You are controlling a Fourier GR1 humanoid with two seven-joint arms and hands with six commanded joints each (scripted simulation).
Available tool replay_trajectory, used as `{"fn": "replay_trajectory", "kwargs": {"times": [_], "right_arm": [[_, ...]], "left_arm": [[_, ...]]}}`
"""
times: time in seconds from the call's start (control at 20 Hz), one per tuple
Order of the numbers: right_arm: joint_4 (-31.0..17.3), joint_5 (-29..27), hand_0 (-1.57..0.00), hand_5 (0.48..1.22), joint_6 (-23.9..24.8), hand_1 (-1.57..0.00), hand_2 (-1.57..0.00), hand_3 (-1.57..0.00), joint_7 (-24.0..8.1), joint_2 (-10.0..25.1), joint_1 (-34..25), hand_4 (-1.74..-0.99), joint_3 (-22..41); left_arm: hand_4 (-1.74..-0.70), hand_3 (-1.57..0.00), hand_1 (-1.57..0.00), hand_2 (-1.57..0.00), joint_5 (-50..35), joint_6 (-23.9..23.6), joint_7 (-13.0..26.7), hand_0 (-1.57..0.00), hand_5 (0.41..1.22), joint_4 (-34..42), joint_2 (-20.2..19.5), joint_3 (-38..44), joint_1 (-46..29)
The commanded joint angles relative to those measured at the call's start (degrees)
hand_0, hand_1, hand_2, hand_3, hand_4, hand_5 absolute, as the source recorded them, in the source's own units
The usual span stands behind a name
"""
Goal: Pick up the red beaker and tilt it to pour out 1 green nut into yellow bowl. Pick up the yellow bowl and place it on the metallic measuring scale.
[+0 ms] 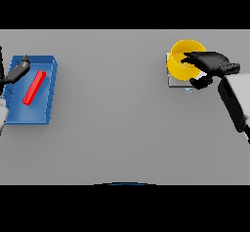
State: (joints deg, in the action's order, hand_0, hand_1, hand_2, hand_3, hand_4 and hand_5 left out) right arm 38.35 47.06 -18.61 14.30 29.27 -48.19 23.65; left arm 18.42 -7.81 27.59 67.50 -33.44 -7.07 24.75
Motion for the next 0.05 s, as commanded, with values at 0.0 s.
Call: {"fn": "replay_trajectory", "kwargs": {"times": [0.0], "right_arm": [[0.11,-0.16,-0.02,0.738,-0.2,-0.02,-0.03,-0.15,-0.3,-0.03,0.35,-1.478,-0.09]], "left_arm": [[-0.73,0.0,0.0,0.0,-0.33,0.09,-0.36,0.0,0.665,-0.36,0.0,0.24,-0.12]]}}
